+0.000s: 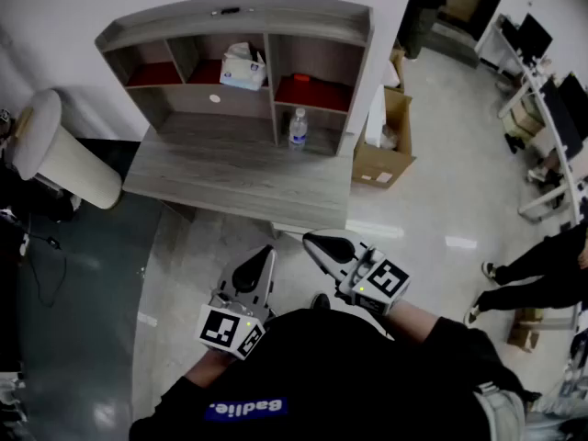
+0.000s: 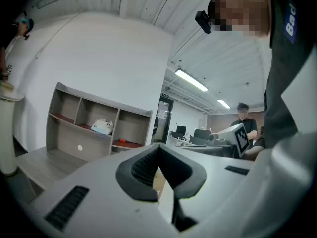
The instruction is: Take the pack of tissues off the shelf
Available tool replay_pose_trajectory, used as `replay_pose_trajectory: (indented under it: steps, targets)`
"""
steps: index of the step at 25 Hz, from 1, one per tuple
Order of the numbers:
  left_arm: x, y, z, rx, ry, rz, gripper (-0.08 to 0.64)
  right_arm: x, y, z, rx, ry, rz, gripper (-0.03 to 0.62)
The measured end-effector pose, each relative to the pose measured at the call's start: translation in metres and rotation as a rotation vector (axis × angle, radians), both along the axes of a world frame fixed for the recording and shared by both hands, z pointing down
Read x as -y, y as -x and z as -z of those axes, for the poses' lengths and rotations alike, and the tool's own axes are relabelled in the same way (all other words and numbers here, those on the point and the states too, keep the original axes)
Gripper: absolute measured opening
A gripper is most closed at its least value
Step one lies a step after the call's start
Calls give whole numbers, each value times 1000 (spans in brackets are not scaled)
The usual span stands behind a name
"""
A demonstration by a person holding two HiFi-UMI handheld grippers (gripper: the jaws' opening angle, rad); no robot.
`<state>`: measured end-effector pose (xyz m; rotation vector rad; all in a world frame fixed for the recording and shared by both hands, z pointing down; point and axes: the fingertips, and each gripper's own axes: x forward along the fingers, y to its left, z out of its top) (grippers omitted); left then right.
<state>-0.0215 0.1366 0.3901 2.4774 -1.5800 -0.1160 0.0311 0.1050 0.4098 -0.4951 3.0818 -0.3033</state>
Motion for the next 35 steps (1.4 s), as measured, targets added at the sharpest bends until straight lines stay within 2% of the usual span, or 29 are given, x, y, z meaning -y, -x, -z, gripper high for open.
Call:
replay_pose_trajectory:
  steps: [13, 20, 35]
  targets:
    - [8, -6, 2, 5, 3, 5, 2, 6, -6, 1, 3, 7, 9, 26]
    - [16, -11, 1, 17, 4, 22, 2, 16, -12, 2, 38, 25, 18, 26]
    - [43, -46, -1, 39, -6, 81, 2, 44, -48, -8, 72, 43, 67, 26]
